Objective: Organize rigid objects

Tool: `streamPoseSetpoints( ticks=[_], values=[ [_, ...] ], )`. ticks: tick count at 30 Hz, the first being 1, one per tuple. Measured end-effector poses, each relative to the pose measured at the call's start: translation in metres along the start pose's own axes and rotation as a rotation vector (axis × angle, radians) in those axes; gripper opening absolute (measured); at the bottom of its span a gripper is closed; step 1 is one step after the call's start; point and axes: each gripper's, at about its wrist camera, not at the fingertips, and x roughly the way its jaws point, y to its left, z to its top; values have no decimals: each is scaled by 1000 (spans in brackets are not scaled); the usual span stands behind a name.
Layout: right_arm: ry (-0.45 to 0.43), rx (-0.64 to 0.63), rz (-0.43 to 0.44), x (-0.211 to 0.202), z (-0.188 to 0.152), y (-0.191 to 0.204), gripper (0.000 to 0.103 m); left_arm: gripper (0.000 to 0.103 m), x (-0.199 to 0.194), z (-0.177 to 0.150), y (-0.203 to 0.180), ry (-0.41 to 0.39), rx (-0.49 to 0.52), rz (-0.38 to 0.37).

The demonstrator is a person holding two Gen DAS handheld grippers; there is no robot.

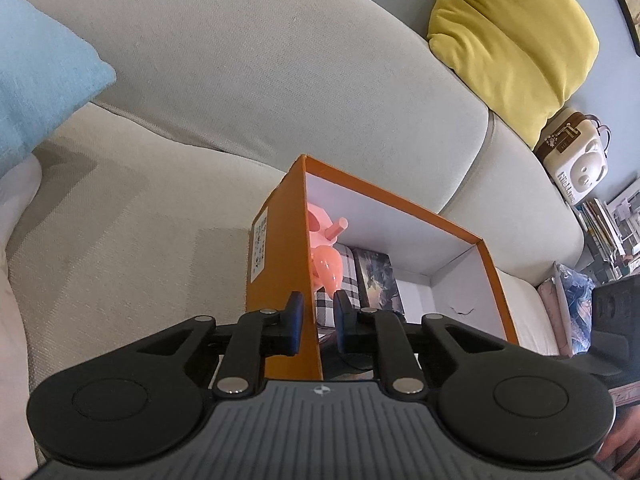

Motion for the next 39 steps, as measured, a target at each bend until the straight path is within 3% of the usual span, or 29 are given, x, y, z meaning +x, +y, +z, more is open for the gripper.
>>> streamPoseSetpoints(
  ticks=[9, 22, 27, 39],
  values=[
    [6, 85, 13, 8, -3, 10, 8, 17, -1, 0, 4, -3, -24, 7],
    [20, 8, -5, 19, -6, 40, 9, 17, -4, 1, 9, -11, -59, 4],
    [14, -3, 20, 21, -5, 46, 21, 17, -5, -1, 8, -7, -50, -3],
    [-29, 10, 13, -1, -7, 37, 28, 17, -16, -1, -1, -35, -32, 9]
  ],
)
